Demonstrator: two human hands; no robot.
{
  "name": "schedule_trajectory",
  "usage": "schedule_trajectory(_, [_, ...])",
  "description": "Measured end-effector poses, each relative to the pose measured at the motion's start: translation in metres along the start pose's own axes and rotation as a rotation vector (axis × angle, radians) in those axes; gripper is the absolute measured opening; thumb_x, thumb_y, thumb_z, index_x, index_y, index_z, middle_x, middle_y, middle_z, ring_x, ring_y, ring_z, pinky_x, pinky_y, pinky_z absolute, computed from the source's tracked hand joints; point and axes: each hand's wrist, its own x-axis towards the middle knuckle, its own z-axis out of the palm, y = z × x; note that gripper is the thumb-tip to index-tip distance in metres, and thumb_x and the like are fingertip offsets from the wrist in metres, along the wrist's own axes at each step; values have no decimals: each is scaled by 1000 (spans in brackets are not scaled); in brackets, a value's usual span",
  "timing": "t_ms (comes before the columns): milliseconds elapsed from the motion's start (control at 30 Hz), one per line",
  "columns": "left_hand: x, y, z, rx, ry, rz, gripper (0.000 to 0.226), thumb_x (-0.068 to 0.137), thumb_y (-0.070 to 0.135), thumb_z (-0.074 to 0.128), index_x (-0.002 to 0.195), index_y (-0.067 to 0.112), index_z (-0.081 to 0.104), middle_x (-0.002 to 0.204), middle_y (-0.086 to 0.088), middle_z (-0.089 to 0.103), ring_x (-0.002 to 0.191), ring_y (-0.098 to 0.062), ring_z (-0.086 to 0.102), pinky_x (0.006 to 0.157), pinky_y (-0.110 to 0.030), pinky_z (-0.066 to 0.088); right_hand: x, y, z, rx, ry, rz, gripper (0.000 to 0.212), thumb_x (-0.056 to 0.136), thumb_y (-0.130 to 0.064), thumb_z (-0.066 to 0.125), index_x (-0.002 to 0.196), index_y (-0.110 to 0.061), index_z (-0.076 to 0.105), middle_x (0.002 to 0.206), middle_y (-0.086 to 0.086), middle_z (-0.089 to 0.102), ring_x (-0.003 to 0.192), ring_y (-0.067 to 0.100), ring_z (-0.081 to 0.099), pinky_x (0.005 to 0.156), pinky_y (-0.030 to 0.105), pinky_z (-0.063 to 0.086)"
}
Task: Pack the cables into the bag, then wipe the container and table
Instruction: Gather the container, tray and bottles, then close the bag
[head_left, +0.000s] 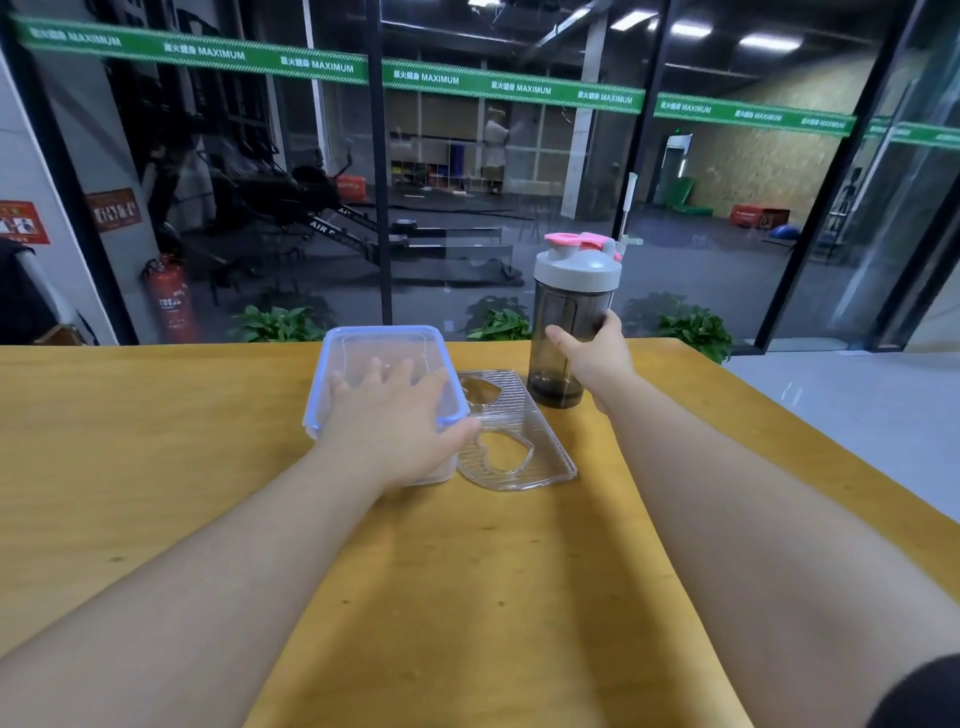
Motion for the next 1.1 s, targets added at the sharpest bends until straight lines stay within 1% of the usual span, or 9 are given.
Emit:
schedule_trajectory(133, [-1, 1, -1, -15, 33, -8, 65, 80, 72, 24, 126, 29, 41, 130, 4, 45, 126, -26, 35, 103, -54, 27, 0, 2, 3, -3, -10, 8, 83, 88, -36, 64, 151, -18, 12, 153, 4, 32, 138, 29, 33, 110, 46, 33])
schedule_trajectory(267, [-6, 4, -7, -49, 68, -59, 61, 82, 70, 32, 112, 17, 41, 111, 0, 52, 111, -22, 44, 96, -46, 34, -6, 2, 1, -40, -29, 37, 103, 85, -50, 62, 151, -18, -11, 160, 4, 9, 147, 29, 11, 116, 49, 22])
schedule_trajectory(500, [-7, 3, -10, 0, 107, -28, 59, 82, 70, 31, 106, 18, 41, 100, 1, 35, 102, -20, 38, 89, -36, 36, -41, 3, -10, -49, 18, 18, 105, 82, -55, 61, 152, -17, -9, 161, 1, 0, 148, 22, -4, 118, 49, 11])
schedule_trajectory(600, [-14, 1, -15, 35, 88, 4, 59, 83, 68, 32, 110, 16, 41, 102, 0, 35, 103, -21, 38, 89, -35, 36, -65, -5, -10, -23, -25, -31, 105, 81, -57, 62, 153, -18, -4, 161, 1, 5, 148, 23, 3, 118, 49, 15])
schedule_trajectory(667, [-23, -2, -15, 29, 68, 29, 61, 85, 66, 34, 121, 17, 41, 112, -1, 39, 110, -21, 38, 95, -37, 34, -84, -13, -7, -9, -60, -81, 112, 69, -68, 64, 152, -22, 6, 158, 1, 18, 146, 23, 17, 116, 49, 22])
schedule_trajectory(767, [-43, -4, -12, 24, 59, 56, 71, 87, 62, 35, 144, 22, 23, 141, -1, 32, 137, -23, 21, 112, -48, 15, -108, -28, -5, -31, -134, -152, 118, 58, -79, 63, 150, -25, 15, 154, 0, 30, 140, 21, 31, 113, 46, 30])
schedule_trajectory(867, [-70, -6, -16, 18, 123, 65, 65, 90, 54, 38, 146, 25, 18, 149, 1, 25, 141, -21, 14, 113, -50, 4, -133, -41, -6, -43, -183, -257, 93, 81, -53, 64, 152, -20, 14, 156, -8, 23, 133, 7, 32, 106, 22, 25])
schedule_trajectory(1033, [-121, -26, -33, -156, 261, 16, 43, 92, 40, 35, 134, 28, 38, 132, 9, 46, 126, -14, 38, 113, -44, 11, -180, -58, -5, -8, -105, -453, 43, 94, -30, 56, 134, -22, 44, 133, -11, 50, 111, 0, 49, 90, 18, 40])
schedule_trajectory(1100, [-144, -41, -41, -255, 328, 17, 50, 86, 46, 25, 128, 28, 46, 125, 9, 51, 119, -15, 45, 111, -40, 20, -199, -61, -2, 39, -95, -468, 32, 95, -24, 53, 126, -21, 49, 122, -10, 54, 98, -5, 52, 80, 11, 43])
